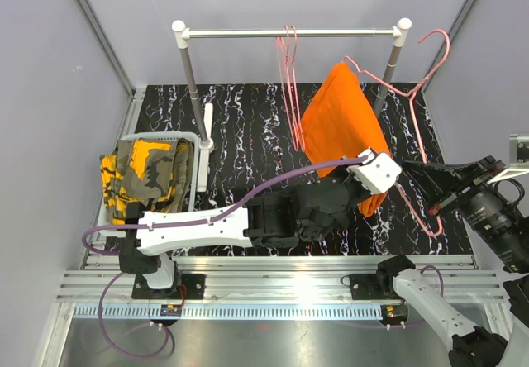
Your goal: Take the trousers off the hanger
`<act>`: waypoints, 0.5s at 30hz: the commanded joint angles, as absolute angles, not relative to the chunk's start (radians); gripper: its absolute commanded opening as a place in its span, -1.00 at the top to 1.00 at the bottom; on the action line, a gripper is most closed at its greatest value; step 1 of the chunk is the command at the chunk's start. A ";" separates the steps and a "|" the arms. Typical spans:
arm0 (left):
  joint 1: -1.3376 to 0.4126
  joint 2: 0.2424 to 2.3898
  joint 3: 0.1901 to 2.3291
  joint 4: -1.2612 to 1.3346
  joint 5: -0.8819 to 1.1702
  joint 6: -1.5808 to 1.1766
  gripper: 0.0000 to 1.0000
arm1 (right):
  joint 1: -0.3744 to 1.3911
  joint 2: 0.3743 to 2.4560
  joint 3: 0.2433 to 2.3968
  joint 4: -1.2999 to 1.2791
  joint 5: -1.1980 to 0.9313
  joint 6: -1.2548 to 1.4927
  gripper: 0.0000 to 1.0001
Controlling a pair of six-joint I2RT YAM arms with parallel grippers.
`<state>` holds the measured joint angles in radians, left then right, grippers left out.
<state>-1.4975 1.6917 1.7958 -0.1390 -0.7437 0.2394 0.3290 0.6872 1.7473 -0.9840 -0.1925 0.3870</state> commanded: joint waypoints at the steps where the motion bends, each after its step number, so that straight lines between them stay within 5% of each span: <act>1: -1.489 1.631 1.839 -0.034 -0.834 0.245 1.00 | 0.330 0.690 1.740 -0.776 -0.158 0.336 1.00; 15: -1.502 1.441 1.741 0.254 -0.974 0.440 1.00 | 0.331 0.551 1.299 -0.804 -0.124 0.388 1.00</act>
